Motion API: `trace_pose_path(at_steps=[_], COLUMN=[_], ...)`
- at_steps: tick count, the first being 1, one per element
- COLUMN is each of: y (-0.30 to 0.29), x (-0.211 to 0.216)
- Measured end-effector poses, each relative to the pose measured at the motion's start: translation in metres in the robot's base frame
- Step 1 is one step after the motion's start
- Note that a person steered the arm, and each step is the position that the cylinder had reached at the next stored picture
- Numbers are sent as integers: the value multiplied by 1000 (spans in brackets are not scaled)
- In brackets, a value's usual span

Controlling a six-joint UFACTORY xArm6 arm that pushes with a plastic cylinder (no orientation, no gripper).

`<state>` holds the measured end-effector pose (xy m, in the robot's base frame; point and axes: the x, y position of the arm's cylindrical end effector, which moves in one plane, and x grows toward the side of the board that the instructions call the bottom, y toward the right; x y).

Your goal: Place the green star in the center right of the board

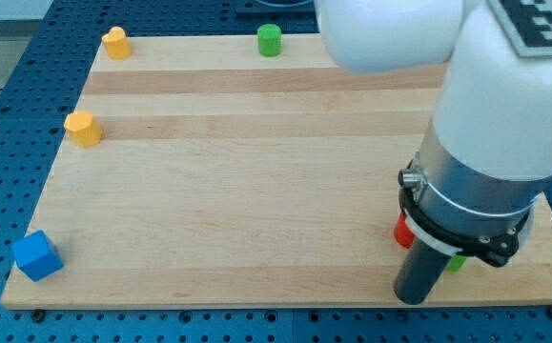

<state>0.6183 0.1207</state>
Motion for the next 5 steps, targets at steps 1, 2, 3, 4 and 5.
trace_pose_path(at_steps=[1, 2, 3, 4, 5], y=[6, 6, 1, -7, -12], x=[1, 0, 0, 0, 0])
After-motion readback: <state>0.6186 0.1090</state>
